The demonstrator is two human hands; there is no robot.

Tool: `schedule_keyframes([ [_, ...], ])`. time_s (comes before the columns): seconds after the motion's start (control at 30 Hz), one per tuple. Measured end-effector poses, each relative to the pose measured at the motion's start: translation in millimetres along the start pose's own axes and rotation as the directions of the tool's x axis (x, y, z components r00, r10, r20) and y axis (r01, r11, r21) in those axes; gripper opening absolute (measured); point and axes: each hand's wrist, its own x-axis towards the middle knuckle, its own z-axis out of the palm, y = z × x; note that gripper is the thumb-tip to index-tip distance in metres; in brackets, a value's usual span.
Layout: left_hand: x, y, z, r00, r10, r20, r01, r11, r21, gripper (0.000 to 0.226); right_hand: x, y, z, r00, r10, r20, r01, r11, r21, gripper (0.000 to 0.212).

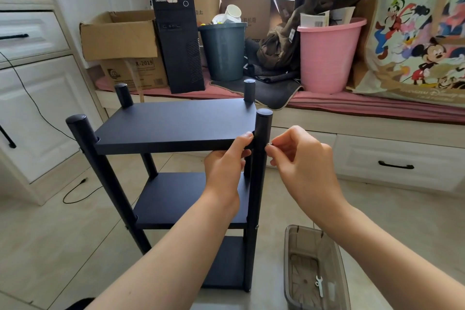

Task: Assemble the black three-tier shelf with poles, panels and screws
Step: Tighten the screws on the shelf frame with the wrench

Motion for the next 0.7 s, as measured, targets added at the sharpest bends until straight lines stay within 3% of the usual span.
schedule_keyframes([
  [0.7,-3.2,-0.3,1.8,1.0,0.015,0.021,-0.014,0.999,-0.032,0.021,2.4,-2.2,-0.8,1.0,0.0,-0.01,0.0,0.999,-0.045,0.012],
])
